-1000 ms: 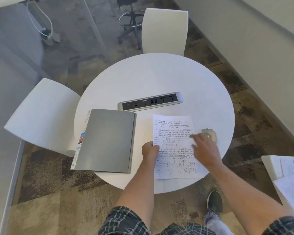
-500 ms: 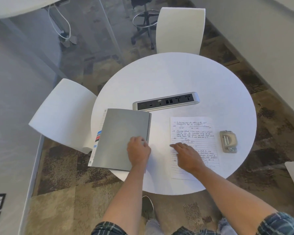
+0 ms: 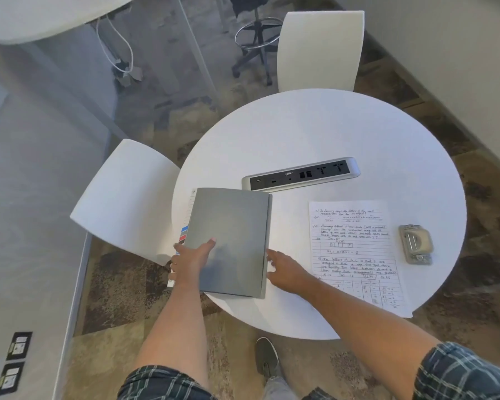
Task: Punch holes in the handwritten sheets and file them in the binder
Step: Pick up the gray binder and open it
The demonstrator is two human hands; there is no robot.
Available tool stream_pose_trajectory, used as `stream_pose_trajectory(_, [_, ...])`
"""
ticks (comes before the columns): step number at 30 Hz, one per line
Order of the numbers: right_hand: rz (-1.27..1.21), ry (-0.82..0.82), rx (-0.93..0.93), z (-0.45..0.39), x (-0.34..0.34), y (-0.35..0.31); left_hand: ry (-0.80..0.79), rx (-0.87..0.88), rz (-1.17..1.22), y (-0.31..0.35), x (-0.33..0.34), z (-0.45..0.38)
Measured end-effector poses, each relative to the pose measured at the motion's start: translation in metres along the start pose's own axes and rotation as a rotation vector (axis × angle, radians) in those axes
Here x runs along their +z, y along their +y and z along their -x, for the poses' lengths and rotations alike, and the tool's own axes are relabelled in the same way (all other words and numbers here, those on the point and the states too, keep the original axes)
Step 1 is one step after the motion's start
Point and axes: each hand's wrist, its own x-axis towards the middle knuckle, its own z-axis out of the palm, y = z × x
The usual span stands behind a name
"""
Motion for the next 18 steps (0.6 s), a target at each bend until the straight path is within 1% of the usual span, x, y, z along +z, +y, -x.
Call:
stream_pose_trajectory(4, [-0.003, -0.008, 0.065, -0.011, 0.0, -0.004, 0.013, -0.019, -0.039, 0.001, -0.003, -0.003])
stream_pose_trajectory(7, [-0.062, -0.003, 0.119, -0.02, -0.003, -0.001, 0.001, -0.055, 0.001, 0.001, -0.003, -0.004])
stream_pose_trajectory(11, [-0.165, 0.019, 0.114, -0.025, -0.005, 0.004, 0.039, -0.063, 0.053, 0.0, -0.005, -0.004])
stream_pose_trajectory(14, [-0.231, 0.083, 0.118, -0.027, -0.004, 0.012, 0.053, -0.089, 0.119, 0.0, -0.005, -0.004])
stream_pose_trajectory(16, [-0.348, 0.177, 0.131, -0.024, -0.006, 0.012, 0.046, -0.114, 0.157, -0.001, -0.005, -0.004])
stream_pose_trajectory(18, [-0.519, 0.278, 0.145, -0.019, -0.008, 0.008, 0.025, -0.148, 0.222, -0.002, -0.002, -0.005])
